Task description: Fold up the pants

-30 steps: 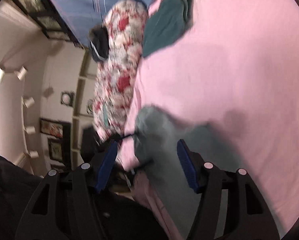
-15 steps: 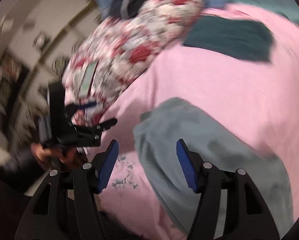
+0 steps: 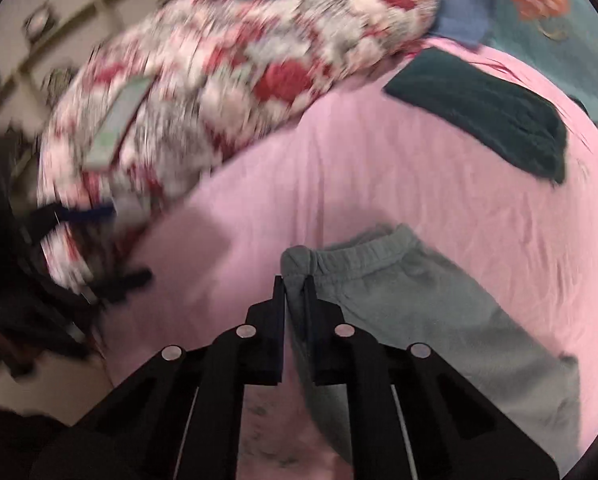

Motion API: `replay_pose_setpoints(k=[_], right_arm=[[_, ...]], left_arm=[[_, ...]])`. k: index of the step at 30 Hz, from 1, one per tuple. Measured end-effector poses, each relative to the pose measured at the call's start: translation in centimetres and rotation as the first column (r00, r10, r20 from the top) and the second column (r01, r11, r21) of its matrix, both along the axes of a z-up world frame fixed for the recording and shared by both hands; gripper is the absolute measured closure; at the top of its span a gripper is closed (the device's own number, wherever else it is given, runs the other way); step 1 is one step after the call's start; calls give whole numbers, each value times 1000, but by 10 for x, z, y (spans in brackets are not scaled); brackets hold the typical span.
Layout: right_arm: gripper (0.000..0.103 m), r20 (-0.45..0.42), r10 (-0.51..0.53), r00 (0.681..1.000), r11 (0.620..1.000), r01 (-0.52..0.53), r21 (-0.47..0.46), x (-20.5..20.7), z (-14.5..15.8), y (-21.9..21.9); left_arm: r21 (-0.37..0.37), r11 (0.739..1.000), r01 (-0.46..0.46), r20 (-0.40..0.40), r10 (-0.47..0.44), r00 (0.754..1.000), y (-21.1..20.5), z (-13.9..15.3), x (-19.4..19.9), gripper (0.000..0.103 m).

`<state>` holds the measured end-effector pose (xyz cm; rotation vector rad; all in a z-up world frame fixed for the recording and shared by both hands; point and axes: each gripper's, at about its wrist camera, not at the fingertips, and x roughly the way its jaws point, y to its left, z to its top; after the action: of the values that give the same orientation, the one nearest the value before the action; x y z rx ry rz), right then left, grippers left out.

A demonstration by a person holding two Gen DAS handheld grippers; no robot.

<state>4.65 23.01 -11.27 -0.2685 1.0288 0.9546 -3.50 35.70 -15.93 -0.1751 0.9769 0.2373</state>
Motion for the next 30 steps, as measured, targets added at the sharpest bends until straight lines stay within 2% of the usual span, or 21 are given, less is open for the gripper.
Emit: replay_pose_setpoints(k=[2,4,5,6,7,9,10,11,13,16,17,18,20,23,26,30], right_arm=[[94,45,-11,999,999,12,-35,-3,-13,10],[94,34,36,999,990,-31,-136,-10,-43,21],[88,36,53,998,984,-46,-171,-13,-51,26],[87,52,59,997,982,-49,-181,-15,-51,27],[81,72,51,996,983,-38,-177,-18,-45,25],[57,104,27,994,989,-12,-146,-23,-28,23],[44,149,9,989,991,11,-133,-25,-21,24],[44,179,12,984,990,14,-142,-26,-22,28],[44,232,29,972,976,23,-218,-26,-33,37],[51,207,23,978,959,37,-281,-20,-62,46],[53,214,13,977,965,44,-260,-20,-63,44],[57,217,4,976,966,52,-253,-20,-64,43],[74,215,-40,976,965,93,-245,-17,-62,39],[88,231,-86,969,970,134,-204,-19,-52,30],[91,281,-108,954,970,163,-182,-28,-42,24],[92,312,-122,942,968,182,-172,-36,-35,18]], left_arm=[[-21,1000,17,6,-17,1000,3,-3,5,3],[-27,999,35,3,-35,999,3,-7,9,3],[-21,999,44,1,-44,999,3,-8,11,3],[-13,998,61,1,-61,998,1,-8,13,3],[-12,997,74,5,-74,997,1,-7,14,3],[-23,996,89,20,-89,996,3,-4,15,3],[-35,995,93,23,-92,995,4,-4,16,3],[-43,994,96,26,-95,995,6,-3,19,3],[-48,994,101,31,-100,995,9,-2,22,3],[-57,991,119,54,-116,992,13,8,28,3],[-62,990,127,71,-123,990,15,13,30,3],[-70,988,140,98,-132,986,17,21,34,3],[-106,978,177,131,-163,978,20,32,47,3],[-191,946,261,194,-224,955,20,44,79,3],[-357,859,366,190,-317,929,11,35,127,4],[-534,755,379,71,-407,911,-8,-4,177,6]])
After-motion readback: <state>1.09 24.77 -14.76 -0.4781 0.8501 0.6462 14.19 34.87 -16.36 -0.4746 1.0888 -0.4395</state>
